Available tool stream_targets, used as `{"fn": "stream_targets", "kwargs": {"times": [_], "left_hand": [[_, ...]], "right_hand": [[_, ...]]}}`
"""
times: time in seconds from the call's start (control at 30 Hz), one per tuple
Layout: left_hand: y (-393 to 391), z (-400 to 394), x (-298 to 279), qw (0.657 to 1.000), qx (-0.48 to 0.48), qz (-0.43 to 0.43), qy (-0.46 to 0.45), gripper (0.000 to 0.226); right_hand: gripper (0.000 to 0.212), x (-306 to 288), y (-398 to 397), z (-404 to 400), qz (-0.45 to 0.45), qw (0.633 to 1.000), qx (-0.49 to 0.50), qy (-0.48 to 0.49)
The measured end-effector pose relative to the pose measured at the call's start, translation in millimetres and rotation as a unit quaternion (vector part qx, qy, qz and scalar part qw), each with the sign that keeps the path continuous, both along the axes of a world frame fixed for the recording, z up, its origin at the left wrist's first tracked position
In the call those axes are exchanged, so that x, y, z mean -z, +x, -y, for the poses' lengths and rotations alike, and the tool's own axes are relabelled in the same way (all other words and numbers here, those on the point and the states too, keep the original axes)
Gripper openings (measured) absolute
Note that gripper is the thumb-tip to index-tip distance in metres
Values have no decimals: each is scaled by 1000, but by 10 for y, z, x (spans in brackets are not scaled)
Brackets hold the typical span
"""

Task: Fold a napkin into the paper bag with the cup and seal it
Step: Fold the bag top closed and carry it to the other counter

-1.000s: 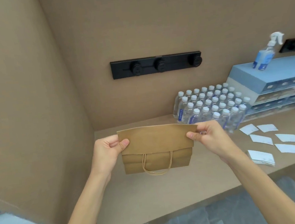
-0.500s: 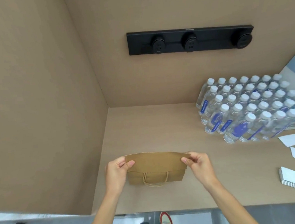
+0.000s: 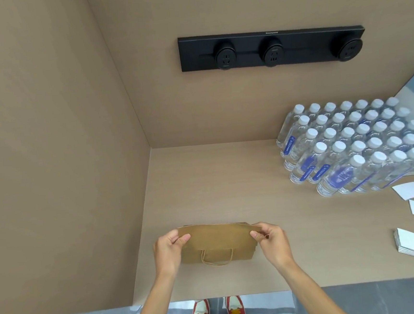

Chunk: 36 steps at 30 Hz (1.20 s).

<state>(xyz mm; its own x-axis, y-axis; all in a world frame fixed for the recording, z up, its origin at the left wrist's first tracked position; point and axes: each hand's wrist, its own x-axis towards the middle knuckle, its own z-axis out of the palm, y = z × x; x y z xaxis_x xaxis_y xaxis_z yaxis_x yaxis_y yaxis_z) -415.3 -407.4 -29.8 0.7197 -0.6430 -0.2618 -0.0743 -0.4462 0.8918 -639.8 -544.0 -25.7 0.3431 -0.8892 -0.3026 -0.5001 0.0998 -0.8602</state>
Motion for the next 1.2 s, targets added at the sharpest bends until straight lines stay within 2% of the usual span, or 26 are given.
{"fn": "stream_targets", "kwargs": {"times": [0.1,0.23,0.37,0.43,0.5,0.6,0.63,0.73,0.8,0.9,0.97,1.03,1.1,1.2], "left_hand": [[53,-47,107,999,9,-44,9,42],[131,-62,123,998,29,-46,24,40],[200,-32,-33,998,53,-21,38,29],[248,-12,-122,991,108,54,54,22],[281,-2,-210,963,188,177,72,11],[258,14,-307,889,273,365,40,7],[241,22,-325,867,292,403,36,6],[177,81,-411,831,348,429,58,14],[126,144,-473,803,389,447,67,8],[-6,207,-516,801,394,446,61,9],[-83,217,-457,800,385,453,82,21],[-107,222,-402,801,377,452,103,26],[-92,192,-393,809,380,439,92,14],[-25,136,-363,813,380,435,76,26]], "right_hand": [[34,34,13,-20,-17,1000,-7,-7],[31,24,47,24,-62,997,-32,-16],[30,-155,105,127,-135,987,-80,-41],[29,-266,144,177,-186,971,-142,-58],[22,-356,196,204,-255,942,-201,-84],[17,-453,305,165,-342,898,-243,-134],[12,-474,347,131,-363,882,-259,-150],[20,-518,487,-11,-392,839,-318,-201],[27,-523,600,-105,-400,813,-350,-238],[21,-478,728,-207,-396,784,-389,-279],[39,-452,770,-238,-386,776,-402,-295],[48,-438,781,-256,-375,775,-404,-308],[43,-405,734,-246,-372,772,-401,-325],[16,-444,628,-203,-354,772,-387,-359]]}}
